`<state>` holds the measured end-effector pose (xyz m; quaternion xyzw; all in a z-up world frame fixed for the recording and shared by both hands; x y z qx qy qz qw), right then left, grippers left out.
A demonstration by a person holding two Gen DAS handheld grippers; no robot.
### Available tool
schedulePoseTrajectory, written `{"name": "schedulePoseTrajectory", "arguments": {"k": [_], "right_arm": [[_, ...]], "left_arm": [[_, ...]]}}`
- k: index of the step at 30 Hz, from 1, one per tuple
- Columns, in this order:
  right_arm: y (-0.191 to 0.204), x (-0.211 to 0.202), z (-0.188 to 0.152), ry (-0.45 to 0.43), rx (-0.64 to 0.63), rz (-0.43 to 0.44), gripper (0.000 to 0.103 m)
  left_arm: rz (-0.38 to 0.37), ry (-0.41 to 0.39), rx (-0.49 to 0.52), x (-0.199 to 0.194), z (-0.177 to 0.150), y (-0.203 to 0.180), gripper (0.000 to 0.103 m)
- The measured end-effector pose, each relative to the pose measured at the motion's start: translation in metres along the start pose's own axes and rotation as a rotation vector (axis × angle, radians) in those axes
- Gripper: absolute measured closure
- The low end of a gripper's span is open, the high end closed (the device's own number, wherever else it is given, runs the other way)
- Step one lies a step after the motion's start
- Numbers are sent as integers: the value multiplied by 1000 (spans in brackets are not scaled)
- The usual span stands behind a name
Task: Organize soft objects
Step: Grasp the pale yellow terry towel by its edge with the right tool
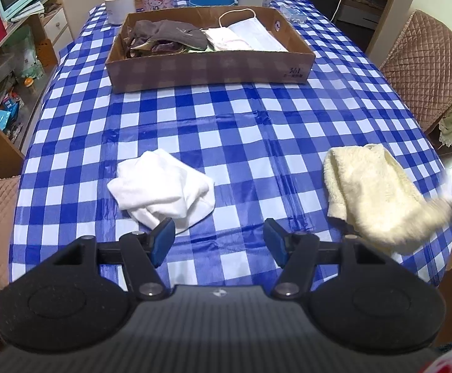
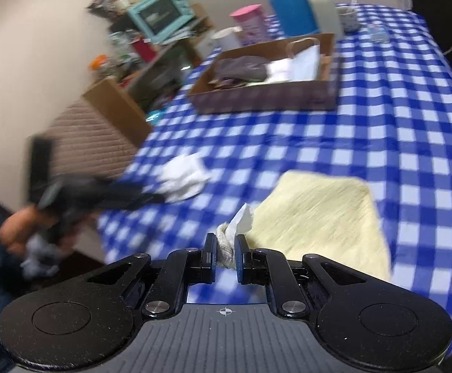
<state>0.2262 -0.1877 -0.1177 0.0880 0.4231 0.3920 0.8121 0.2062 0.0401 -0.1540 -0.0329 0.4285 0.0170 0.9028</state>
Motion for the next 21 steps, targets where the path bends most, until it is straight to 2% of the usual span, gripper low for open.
{"name": "schedulePoseTrajectory", "arguments": {"k": [4, 10, 17, 21], "right_arm": [[-32, 32, 14, 1, -24, -105, 91], [-58, 74, 21, 9, -79, -187, 91], [-76, 113, 7, 15, -157, -297, 91], [-80, 120, -4, 11, -173, -320, 91]], "left_arm": [[7, -1, -15, -3, -3, 5, 43], [32, 21, -38, 1, -12, 18, 43], [40, 44, -77, 11, -21, 33, 43], [33, 49, -80, 17, -20, 34, 43]]}}
Point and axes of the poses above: each gripper's, at about its wrist camera, not at the fingertips, and x roughly the way its jaws point, y to its left, z to its top, the point moved 9 cm from there along x, roughly the way its jaws point, and after that the axes turned 9 degrees about -y, right-handed, at the moved point
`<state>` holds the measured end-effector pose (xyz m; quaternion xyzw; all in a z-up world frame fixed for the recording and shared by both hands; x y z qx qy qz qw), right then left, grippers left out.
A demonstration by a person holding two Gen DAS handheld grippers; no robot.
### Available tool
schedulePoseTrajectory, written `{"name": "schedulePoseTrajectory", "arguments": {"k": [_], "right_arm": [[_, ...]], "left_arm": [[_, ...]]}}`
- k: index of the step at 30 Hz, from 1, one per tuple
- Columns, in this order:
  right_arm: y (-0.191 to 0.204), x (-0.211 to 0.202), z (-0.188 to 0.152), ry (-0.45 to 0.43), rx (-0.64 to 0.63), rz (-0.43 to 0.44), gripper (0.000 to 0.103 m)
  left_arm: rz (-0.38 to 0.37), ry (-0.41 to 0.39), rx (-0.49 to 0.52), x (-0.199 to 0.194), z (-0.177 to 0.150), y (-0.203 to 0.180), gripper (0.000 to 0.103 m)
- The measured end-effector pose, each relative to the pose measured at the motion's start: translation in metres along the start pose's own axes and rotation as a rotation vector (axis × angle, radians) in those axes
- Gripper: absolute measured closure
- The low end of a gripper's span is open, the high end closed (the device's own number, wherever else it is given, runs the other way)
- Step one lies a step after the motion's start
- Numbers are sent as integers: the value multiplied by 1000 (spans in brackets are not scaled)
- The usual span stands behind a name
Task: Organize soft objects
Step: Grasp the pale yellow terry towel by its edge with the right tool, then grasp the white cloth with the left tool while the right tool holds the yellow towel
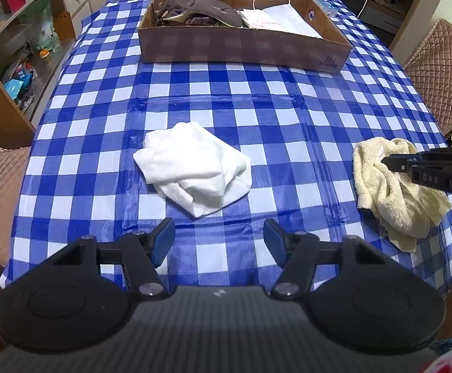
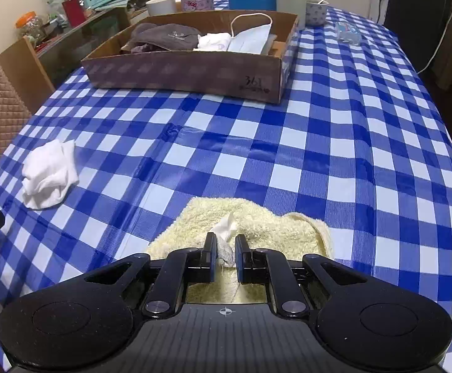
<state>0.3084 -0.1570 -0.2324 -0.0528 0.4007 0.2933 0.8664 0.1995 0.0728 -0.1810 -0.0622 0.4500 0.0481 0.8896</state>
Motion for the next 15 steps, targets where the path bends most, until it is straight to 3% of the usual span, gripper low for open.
{"name": "schedulePoseTrajectory", "arguments": {"k": [4, 6, 7, 8, 10, 15], "right_arm": [[-5, -5, 2, 14, 44, 22, 87], [-5, -13, 6, 14, 41, 38, 77], [-7, -18, 6, 5, 37, 43, 61], [-7, -22, 8, -2, 32, 38, 37], [-13, -31, 9, -29, 29, 15, 19], [-30, -26, -9, 16, 57, -35, 15]], "left_arm": [[-16, 3, 6, 7, 5, -3, 43], [-24, 2, 8, 10, 8, -4, 43], [-28, 1, 8, 12, 10, -5, 43], [-30, 1, 9, 13, 11, -5, 43], [-33, 3, 9, 17, 13, -5, 43], [-37, 15, 8, 25, 16, -5, 43]]}}
Point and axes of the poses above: each gripper's, at about its wrist camera, not at the fingertips, and x roughly the way its jaws point, y to its left, z to its top, the point moved 9 cm from there along x, roughly the way its jaws point, and after that the axes turned 9 degrees about -y, right-handed, at the moved point
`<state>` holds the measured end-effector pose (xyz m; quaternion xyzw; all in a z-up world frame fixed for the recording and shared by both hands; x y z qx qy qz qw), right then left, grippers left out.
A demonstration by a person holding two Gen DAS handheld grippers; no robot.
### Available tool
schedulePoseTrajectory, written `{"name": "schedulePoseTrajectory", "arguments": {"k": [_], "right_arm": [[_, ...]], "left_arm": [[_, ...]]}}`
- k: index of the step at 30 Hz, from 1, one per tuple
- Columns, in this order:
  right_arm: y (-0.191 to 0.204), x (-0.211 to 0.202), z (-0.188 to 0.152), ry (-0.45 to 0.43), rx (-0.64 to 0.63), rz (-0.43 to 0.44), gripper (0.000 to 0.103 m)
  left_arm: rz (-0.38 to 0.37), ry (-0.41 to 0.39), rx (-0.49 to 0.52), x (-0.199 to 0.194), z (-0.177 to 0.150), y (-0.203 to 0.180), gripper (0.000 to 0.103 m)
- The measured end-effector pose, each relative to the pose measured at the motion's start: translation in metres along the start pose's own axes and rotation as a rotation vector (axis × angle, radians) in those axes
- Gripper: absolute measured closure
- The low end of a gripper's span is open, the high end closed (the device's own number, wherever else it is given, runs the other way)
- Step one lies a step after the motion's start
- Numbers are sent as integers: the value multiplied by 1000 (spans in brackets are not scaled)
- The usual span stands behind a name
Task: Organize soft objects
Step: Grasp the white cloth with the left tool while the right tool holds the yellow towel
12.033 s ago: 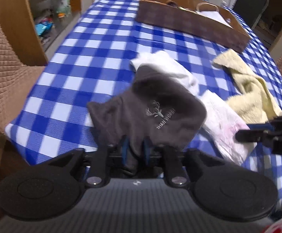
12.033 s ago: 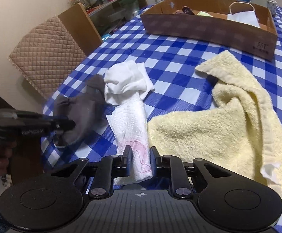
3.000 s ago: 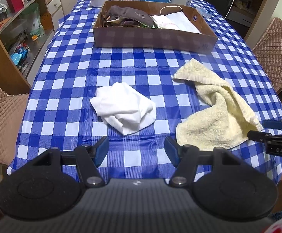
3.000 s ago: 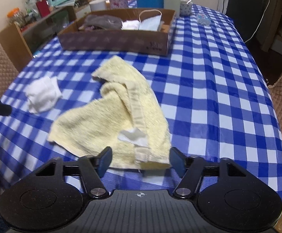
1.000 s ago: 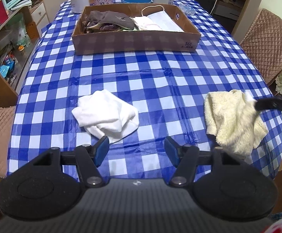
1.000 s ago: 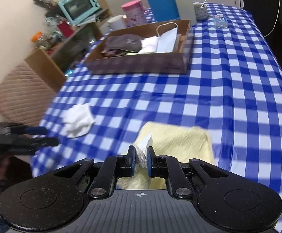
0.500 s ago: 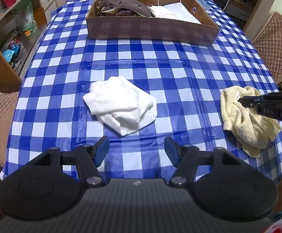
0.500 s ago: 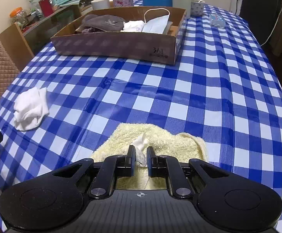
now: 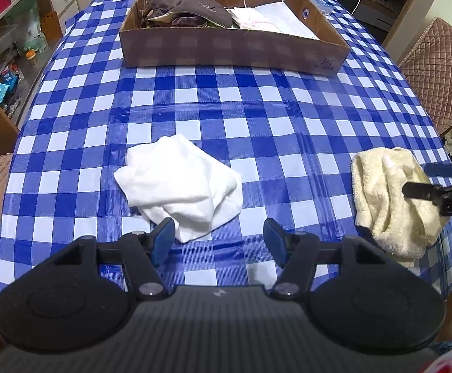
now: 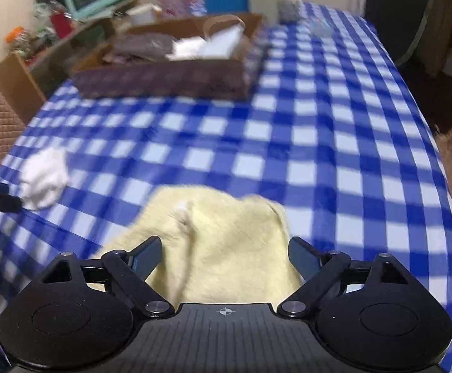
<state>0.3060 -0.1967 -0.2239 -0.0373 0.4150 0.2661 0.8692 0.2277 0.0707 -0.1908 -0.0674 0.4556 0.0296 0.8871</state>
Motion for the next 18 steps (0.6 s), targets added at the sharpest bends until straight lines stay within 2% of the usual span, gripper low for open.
{"name": "schedulePoseTrajectory", "arguments": {"k": [6, 12, 14, 18], "right_arm": [[-2, 11, -4, -18, 61, 5, 13], [31, 17, -6, -21, 89, 91, 14], [42, 20, -9, -15, 57, 83, 25], [49, 22, -9, -24, 16, 33, 34]], "left_arm": [[0, 9, 5, 4, 1, 1, 43], [3, 10, -3, 6, 1, 4, 43], [1, 9, -10, 6, 0, 5, 43], [-1, 7, -27, 5, -3, 9, 43]]}}
Point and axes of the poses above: each gripper's, at about its wrist camera, not at the fingertips, and x roughly the way its jaws point, y to its left, z to its top, the point moved 9 cm from there along x, roughly the way its jaws point, and after that the axes turned 9 degrees about -y, right-handed, at the moved point
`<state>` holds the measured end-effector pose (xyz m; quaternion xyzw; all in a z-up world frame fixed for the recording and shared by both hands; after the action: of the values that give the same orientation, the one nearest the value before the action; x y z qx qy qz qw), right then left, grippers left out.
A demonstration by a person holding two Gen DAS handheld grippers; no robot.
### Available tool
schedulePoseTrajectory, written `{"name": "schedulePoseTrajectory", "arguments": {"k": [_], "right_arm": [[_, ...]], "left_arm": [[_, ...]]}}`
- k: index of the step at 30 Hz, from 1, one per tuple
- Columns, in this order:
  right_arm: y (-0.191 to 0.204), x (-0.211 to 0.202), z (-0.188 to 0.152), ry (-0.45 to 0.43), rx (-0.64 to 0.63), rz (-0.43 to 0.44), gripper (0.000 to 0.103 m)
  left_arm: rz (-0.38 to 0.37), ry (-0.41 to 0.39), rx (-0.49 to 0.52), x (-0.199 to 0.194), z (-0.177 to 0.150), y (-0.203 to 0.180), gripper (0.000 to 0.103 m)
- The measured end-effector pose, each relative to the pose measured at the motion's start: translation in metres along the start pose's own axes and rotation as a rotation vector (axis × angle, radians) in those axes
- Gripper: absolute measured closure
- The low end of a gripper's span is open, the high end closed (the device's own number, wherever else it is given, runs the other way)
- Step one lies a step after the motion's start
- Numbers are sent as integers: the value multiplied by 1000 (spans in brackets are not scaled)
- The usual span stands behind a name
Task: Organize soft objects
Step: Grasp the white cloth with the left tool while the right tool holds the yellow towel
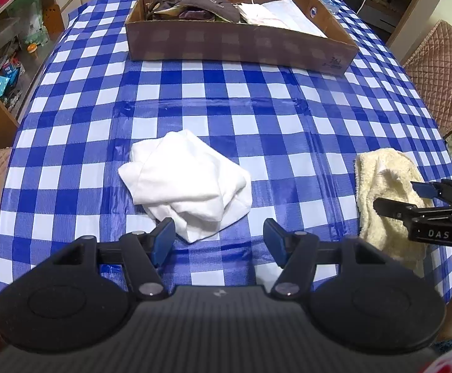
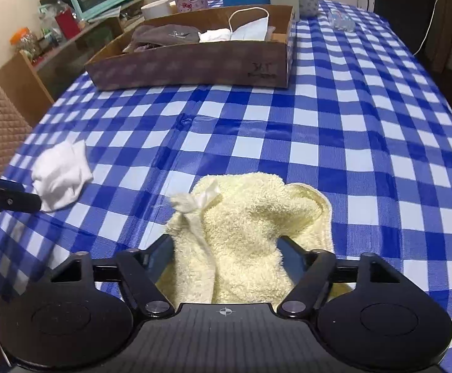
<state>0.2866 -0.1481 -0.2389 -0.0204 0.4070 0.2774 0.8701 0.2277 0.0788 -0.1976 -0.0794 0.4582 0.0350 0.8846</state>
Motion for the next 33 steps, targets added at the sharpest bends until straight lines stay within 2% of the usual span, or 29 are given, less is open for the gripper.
{"name": "schedulePoseTrajectory", "arguments": {"k": [1, 4, 8, 15, 24, 29, 31, 33], "right_arm": [[-1, 0, 0, 2, -4, -3, 39], [1, -4, 1, -4, -12, 27, 63], [9, -5, 1, -17, -45, 17, 75], [1, -5, 3, -11, 27, 22, 77], [-1, -4, 2, -8, 49, 6, 72], [-1, -3, 2, -4, 62, -2, 68], [0, -3, 2, 0, 60, -4, 68], [-1, -3, 2, 2, 64, -5, 68]], "left_arm": [[-1, -1, -4, 0, -1, 1, 43], [-3, -4, -11, 1, -1, 4, 43], [-5, -15, -21, 1, 0, 6, 44], [-5, -42, -47, 6, 3, 14, 46], [28, -44, -153, 26, 4, 38, 44], [20, -49, -161, 34, 6, 37, 45], [29, -57, -146, 35, 6, 35, 47], [28, -64, -131, 36, 7, 34, 61]]}}
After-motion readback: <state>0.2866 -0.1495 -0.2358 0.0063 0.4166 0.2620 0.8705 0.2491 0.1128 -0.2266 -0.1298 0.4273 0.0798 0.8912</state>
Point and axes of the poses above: each gripper's, at about its wrist camera, not at the fingertips, and x roughly the way its jaws point, y to its left, z to its top, the point moved 9 cm from there along x, roughly the way its jaws point, and after that the axes turned 9 degrees about -y, right-handed, at the moved point
